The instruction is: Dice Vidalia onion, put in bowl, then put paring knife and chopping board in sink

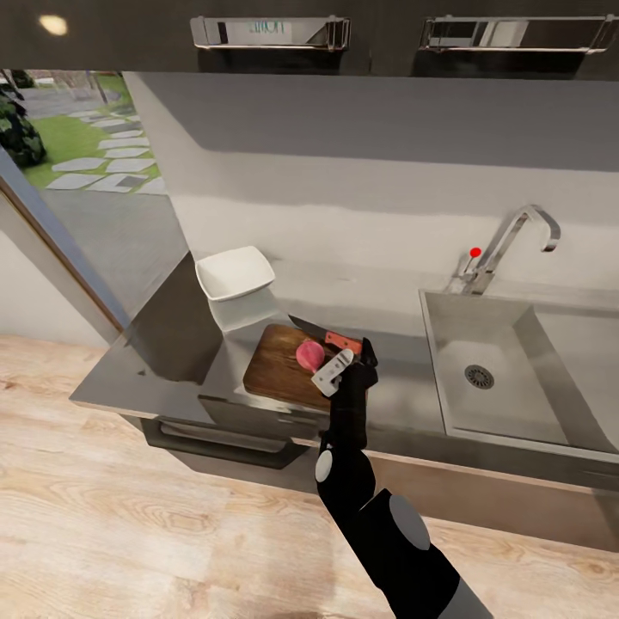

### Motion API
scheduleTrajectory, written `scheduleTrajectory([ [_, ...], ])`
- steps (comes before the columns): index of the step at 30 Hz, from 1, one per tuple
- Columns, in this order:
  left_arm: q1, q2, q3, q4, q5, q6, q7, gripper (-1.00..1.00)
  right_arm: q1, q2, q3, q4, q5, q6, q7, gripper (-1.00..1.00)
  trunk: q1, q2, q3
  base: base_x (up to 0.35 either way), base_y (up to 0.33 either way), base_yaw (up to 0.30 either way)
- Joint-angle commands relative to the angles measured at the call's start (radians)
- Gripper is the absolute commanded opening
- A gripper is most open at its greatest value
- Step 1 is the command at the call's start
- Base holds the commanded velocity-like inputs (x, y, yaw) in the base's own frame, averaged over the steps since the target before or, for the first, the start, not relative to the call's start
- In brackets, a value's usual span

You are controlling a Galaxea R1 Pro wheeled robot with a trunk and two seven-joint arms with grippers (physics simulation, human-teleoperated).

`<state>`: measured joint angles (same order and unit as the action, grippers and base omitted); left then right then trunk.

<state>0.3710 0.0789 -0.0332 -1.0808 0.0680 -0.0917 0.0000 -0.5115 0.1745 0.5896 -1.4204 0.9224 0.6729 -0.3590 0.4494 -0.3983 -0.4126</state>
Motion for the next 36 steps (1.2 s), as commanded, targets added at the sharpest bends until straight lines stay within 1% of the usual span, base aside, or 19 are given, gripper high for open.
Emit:
scheduleTrajectory([
  [1, 0.0, 0.001, -0.002, -0.001, 0.007, -0.002, 0.0, 1.0, -0.001, 0.0, 0.002, 0.0, 0.001, 0.006, 0.0, -1.0, 0.001, -0.002, -0.001, 0.0, 0.0, 0.0],
  [14, 0.0, 0.001, -0.002, -0.001, 0.007, -0.002, 0.0, 1.0, -0.001, 0.0, 0.002, 0.0, 0.002, 0.007, -0.001, -1.0, 0.001, -0.002, -0.002, 0.0, 0.0, 0.0],
  [30, 0.0, 0.001, -0.002, -0.001, 0.007, -0.002, 0.0, 1.0, -0.001, 0.0, 0.001, 0.0, 0.003, 0.007, -0.001, -1.0, 0.001, -0.002, -0.024, 0.0, 0.0, 0.0],
  [36, 0.0, 0.001, -0.002, 0.002, 0.007, -0.002, 0.0, 1.0, -0.001, 0.0, 0.001, 0.0, 0.001, 0.007, -0.001, -1.0, 0.001, -0.002, -0.025, 0.0, 0.0, 0.0],
])
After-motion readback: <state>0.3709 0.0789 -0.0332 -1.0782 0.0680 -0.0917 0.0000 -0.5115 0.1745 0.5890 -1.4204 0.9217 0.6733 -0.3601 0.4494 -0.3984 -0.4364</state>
